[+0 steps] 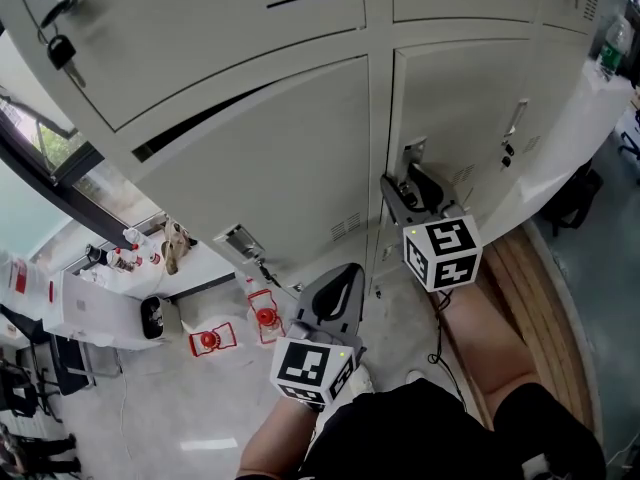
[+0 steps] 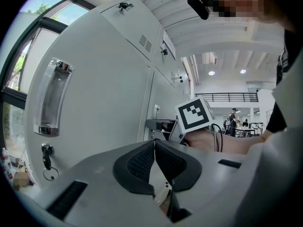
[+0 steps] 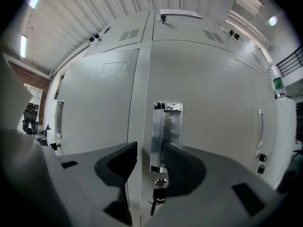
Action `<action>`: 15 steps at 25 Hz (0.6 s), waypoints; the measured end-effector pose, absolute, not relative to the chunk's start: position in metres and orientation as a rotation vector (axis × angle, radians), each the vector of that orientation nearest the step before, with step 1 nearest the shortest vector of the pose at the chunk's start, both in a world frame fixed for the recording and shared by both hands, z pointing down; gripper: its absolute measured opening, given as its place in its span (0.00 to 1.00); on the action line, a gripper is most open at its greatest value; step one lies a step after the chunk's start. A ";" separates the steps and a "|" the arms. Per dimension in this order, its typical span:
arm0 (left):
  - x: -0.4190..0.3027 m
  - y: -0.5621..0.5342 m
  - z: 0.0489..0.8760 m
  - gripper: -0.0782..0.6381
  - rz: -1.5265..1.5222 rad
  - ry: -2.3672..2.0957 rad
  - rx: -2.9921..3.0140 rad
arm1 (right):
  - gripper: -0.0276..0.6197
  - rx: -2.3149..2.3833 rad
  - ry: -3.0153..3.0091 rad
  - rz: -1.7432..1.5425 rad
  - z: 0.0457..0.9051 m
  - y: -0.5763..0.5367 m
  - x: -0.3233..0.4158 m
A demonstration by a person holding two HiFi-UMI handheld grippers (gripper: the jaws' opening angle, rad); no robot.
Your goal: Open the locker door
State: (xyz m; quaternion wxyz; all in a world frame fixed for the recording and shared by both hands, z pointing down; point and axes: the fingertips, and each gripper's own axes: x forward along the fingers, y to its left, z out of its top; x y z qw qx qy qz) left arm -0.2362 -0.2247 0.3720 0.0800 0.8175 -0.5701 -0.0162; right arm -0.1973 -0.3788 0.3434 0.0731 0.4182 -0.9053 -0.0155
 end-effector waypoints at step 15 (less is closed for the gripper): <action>-0.237 -0.225 0.369 0.14 -0.066 -1.645 2.491 | 0.29 1.283 -2.706 0.008 0.344 -0.371 -0.188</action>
